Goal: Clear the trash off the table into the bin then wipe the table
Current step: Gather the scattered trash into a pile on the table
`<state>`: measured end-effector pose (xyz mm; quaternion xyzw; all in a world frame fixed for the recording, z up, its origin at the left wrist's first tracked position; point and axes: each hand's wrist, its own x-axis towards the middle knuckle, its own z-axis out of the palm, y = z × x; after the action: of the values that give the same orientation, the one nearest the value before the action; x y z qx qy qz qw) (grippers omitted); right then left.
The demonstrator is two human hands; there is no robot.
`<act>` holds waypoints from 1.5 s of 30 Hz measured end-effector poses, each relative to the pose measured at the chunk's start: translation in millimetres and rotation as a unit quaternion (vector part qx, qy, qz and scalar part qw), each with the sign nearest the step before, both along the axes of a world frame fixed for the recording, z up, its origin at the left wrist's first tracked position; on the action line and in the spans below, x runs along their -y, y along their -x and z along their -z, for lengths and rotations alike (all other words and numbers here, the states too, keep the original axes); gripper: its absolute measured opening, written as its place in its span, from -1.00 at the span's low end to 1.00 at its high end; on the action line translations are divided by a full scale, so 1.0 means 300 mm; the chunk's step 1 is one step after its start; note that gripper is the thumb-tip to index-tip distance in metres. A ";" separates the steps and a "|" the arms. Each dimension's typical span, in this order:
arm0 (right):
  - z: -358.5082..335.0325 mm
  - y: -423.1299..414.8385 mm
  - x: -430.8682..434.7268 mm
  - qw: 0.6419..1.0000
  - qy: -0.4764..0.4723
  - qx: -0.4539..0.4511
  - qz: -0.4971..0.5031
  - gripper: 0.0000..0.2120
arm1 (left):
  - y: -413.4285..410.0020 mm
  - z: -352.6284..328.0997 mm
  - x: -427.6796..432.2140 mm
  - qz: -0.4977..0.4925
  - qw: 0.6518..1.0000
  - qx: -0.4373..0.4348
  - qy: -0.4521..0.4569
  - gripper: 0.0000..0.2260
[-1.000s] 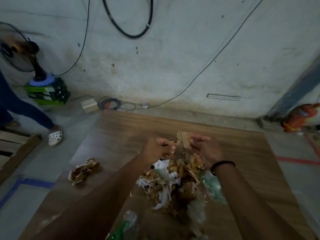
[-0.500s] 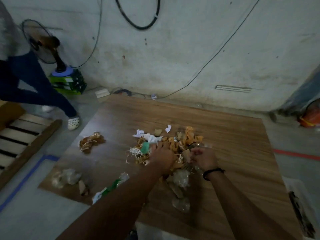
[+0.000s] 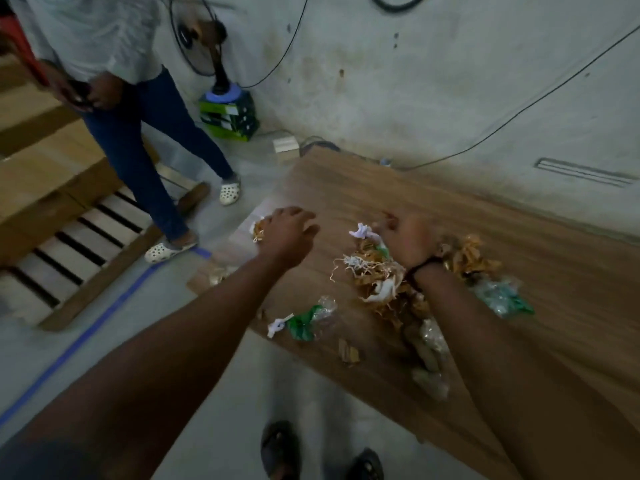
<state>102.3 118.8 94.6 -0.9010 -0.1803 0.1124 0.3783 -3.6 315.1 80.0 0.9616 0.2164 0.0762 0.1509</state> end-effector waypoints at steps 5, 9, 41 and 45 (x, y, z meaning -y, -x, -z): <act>0.093 0.065 -0.347 0.994 -0.020 -0.024 -0.102 -0.59 | 0.146 0.086 -0.237 -0.047 0.998 -0.049 0.002 -0.71; 0.195 0.092 -0.571 0.992 0.005 -0.003 -0.130 -0.61 | 0.236 0.197 -0.389 -0.067 0.984 -0.168 0.000 -0.55; 0.087 0.026 -0.127 0.982 0.114 0.140 -0.046 -0.63 | -0.016 0.066 0.053 0.038 0.944 0.143 0.295 -0.83; 0.065 -0.014 0.216 0.979 0.146 0.144 0.014 -0.58 | -0.121 0.060 0.330 0.158 0.935 0.154 0.276 -0.76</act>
<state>106.4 53.9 75.2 -0.9557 -0.2016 0.0012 0.2144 32.6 216.1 61.9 0.8803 0.0482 0.1354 0.4521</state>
